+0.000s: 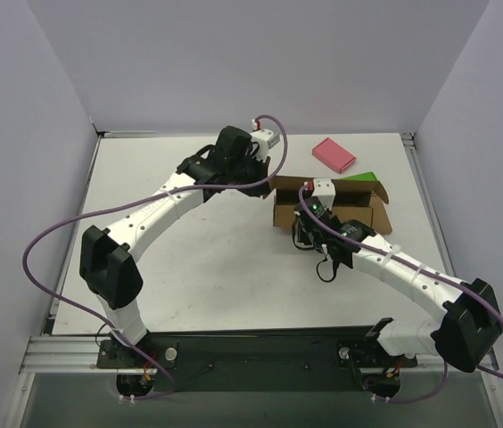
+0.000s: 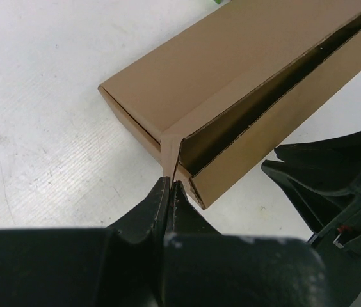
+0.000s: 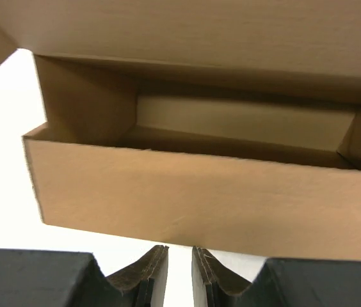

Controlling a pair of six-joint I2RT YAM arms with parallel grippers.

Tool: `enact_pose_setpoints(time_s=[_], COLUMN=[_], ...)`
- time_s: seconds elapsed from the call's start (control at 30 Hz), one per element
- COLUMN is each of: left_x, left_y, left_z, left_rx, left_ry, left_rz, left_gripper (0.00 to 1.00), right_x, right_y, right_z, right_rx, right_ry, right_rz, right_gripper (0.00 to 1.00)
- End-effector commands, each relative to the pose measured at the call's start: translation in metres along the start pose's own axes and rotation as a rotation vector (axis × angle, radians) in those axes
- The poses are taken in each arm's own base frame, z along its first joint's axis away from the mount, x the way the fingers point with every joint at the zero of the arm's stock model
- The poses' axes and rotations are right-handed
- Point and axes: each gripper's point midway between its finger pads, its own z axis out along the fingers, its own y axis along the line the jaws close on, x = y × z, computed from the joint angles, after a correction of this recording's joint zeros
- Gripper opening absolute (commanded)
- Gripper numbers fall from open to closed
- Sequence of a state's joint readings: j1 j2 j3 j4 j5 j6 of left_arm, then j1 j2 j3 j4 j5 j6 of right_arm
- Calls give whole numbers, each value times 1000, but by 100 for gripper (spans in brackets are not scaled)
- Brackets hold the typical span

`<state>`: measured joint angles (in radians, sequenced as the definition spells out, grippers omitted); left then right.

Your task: Fold the paper box

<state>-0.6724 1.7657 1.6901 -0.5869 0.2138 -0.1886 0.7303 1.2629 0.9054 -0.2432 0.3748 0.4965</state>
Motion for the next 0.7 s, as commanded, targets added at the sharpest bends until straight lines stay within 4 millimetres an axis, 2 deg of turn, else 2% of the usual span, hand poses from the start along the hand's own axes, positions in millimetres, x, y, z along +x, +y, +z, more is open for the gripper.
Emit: enact_pose_setpoints(time_s=[0.0, 0.13, 0.23, 0.27, 0.37, 0.47, 0.5, 0.57, 0.67], left_x=[-6, 9, 14, 14, 13, 13, 17, 19, 31], left_y=[-9, -4, 0, 0, 0, 1, 2, 5, 11], left_z=[4, 14, 15, 14, 10, 8, 7, 8, 9], left_rx=[62, 61, 48, 46, 51, 60, 62, 69, 69], left_ry=[15, 50, 72, 74, 79, 91, 108, 126, 171], left_rz=[46, 65, 79, 81, 102, 122, 131, 135, 168], left_gripper=[0, 0, 0, 0, 0, 0, 0, 0, 0], right_x=[-21, -25, -27, -26, -36, -46, -46, -50, -58], right_y=[9, 15, 19, 19, 13, 8, 12, 6, -2], right_z=[-5, -9, -21, -24, -49, -66, -71, -80, -87], right_rx=[-39, -85, -132, -147, -187, -238, -282, -284, -269], right_ry=[-24, -29, -47, -48, -98, -154, -157, -182, -218], right_rz=[-12, -35, -43, -35, 1, -156, -217, -322, -411], right_gripper=[24, 34, 53, 65, 78, 86, 86, 92, 93])
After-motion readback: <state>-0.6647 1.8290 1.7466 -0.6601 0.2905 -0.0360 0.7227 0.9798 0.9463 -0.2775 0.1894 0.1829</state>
